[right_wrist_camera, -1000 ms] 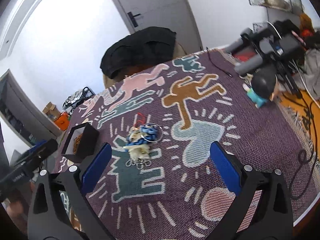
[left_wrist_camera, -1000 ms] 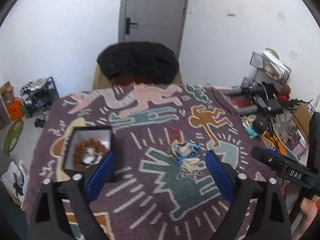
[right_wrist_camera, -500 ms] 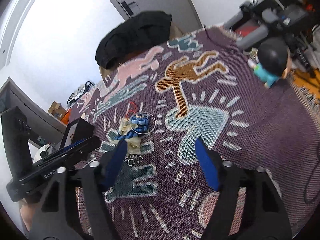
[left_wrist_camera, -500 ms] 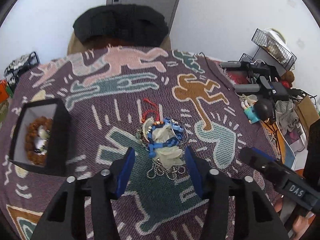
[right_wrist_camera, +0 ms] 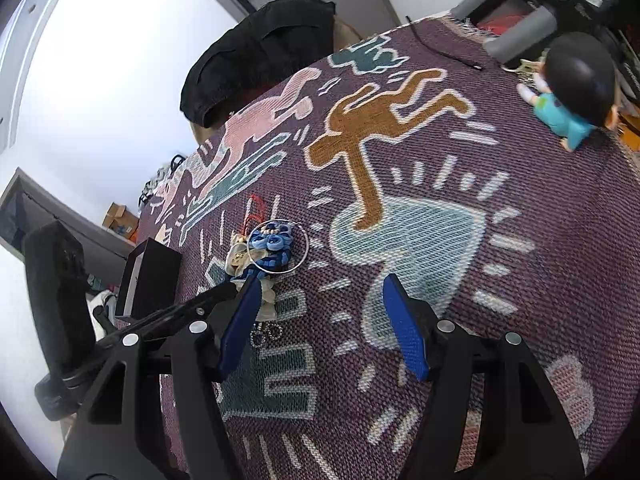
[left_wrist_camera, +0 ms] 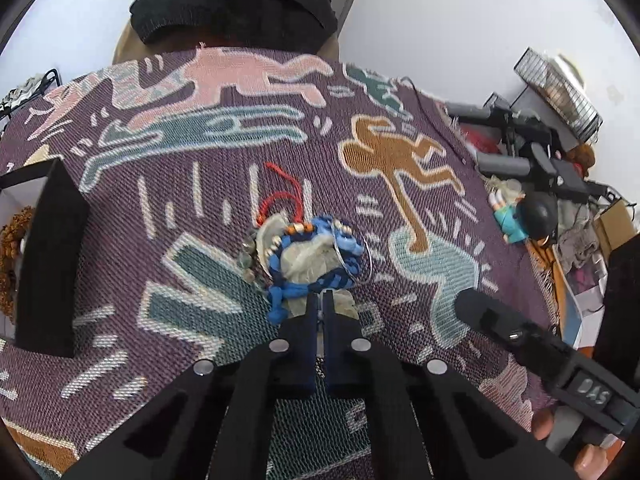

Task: Organize jewelry
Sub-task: 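Close the right tool on the white cloth pouch among the jewelry, then carry the white pouch with the right tool over the black box, then open the right tool to release the pouch into the box, then grasp the blue braided bracelet with the left tool, then carry the blue bracelet with the left tool toward the box while the right tool grasps the silver chain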

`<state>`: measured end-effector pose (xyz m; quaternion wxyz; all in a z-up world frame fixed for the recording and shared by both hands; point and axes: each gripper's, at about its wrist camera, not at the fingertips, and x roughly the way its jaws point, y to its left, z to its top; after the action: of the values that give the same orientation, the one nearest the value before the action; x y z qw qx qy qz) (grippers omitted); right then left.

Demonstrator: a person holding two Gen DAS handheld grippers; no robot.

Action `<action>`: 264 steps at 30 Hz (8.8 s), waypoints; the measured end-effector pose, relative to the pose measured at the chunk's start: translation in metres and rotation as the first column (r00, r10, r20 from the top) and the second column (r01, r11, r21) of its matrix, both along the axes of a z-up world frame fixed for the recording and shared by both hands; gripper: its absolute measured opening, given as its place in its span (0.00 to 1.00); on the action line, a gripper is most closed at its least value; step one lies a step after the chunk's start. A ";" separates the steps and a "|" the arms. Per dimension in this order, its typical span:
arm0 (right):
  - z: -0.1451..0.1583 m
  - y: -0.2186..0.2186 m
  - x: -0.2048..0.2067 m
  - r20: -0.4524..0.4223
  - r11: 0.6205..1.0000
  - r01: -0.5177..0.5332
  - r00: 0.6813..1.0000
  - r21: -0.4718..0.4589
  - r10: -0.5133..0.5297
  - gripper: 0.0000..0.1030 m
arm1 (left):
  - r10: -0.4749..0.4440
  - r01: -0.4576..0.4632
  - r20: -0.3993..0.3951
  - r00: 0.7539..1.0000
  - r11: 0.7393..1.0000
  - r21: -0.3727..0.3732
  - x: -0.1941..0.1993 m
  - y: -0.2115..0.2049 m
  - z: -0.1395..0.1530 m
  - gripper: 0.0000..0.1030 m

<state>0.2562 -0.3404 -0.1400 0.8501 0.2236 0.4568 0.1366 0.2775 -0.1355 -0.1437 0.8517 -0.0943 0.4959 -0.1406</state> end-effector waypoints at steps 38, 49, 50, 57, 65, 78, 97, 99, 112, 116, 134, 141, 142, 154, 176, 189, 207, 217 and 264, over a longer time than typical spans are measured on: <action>-0.003 0.058 0.070 -0.045 0.974 -0.150 0.988 -0.169 0.145 0.14 | 0.068 -0.066 0.067 0.995 0.997 -0.037 -0.006 0.057 0.030 0.00; 0.012 0.038 0.063 0.012 0.980 -0.135 0.990 -0.147 0.138 0.03 | 0.062 -0.059 0.075 0.995 0.997 -0.043 -0.005 0.057 0.036 0.00; 0.016 0.038 0.062 0.019 0.980 -0.137 0.990 -0.146 0.141 0.03 | 0.058 -0.054 0.084 0.995 0.998 -0.044 -0.007 0.056 0.041 0.00; 0.047 0.044 0.046 0.082 0.980 -0.158 0.982 -0.124 0.169 0.03 | 0.029 -0.022 0.179 0.983 0.999 -0.038 -0.019 0.052 0.091 0.00; 0.083 0.062 0.029 0.150 0.975 -0.198 0.966 -0.104 0.212 0.03 | 0.036 -0.033 0.252 0.967 0.999 -0.015 -0.028 0.064 0.135 0.00; 0.118 0.123 0.004 0.224 0.951 -0.292 0.925 -0.097 0.307 0.04 | 0.122 -0.133 0.304 0.945 0.991 0.018 -0.044 0.132 0.164 0.00; 0.091 0.213 -0.001 0.182 0.920 -0.386 0.901 -0.076 0.393 0.04 | 0.270 -0.282 0.203 0.941 0.959 0.035 -0.039 0.218 0.099 0.45; 0.089 0.219 0.002 0.178 0.918 -0.390 0.901 -0.068 0.396 0.04 | 0.292 -0.305 0.221 0.931 0.952 0.026 -0.045 0.228 0.099 0.49; 0.078 0.258 0.019 0.132 0.885 -0.465 0.878 0.015 0.459 0.03 | 0.351 -0.362 0.238 0.906 0.932 0.005 -0.078 0.270 0.095 0.59; 0.077 0.269 0.025 0.124 0.885 -0.466 0.879 0.015 0.460 0.05 | 0.360 -0.369 0.230 0.904 0.929 -0.006 -0.081 0.277 0.091 0.63; 0.079 0.189 -0.011 0.182 0.953 -0.280 0.937 -0.116 0.298 0.83 | 0.231 -0.249 0.323 0.918 0.968 0.014 -0.090 0.213 0.108 0.92; 0.079 0.144 -0.027 0.197 0.974 -0.209 0.955 -0.081 0.221 0.94 | 0.159 -0.192 0.359 0.920 0.980 0.058 -0.097 0.173 0.117 0.92; 0.079 0.137 -0.029 0.198 0.977 -0.198 0.958 -0.076 0.209 0.95 | 0.151 -0.185 0.361 0.920 0.981 0.061 -0.097 0.169 0.118 0.92; 0.059 0.062 -0.044 0.172 0.996 -0.083 0.981 -0.026 0.086 0.95 | 0.086 -0.106 0.319 0.944 0.993 0.047 -0.089 0.123 0.103 0.92; 0.014 -0.009 -0.039 0.098 0.996 0.036 0.994 0.088 -0.044 0.72 | -0.003 -0.003 0.104 0.995 0.998 0.055 -0.010 0.043 0.025 0.48; 0.000 0.011 -0.028 0.055 0.998 -0.009 0.998 0.057 0.006 0.58 | 0.035 -0.035 -0.013 0.999 0.999 -0.020 0.024 0.039 -0.020 0.27; -0.008 0.098 -0.002 0.028 0.947 -0.241 0.967 -0.211 0.252 0.58 | 0.033 -0.021 0.096 0.995 0.993 -0.120 0.007 0.060 0.050 0.08; -0.023 0.129 0.020 -0.036 0.860 -0.367 0.925 -0.355 0.379 0.58 | 0.052 -0.030 0.163 0.985 0.990 -0.134 -0.004 0.083 0.090 0.08; 0.207 0.154 -0.024 0.356 0.874 -0.285 0.829 -0.394 0.431 0.08 | 0.170 -0.130 0.324 0.931 0.981 -0.142 -0.053 0.177 0.191 0.08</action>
<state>0.2327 -0.1862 0.0667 0.9131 -0.0461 0.3065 0.2650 0.2242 0.0411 0.0475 0.9247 -0.1568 0.3261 -0.1180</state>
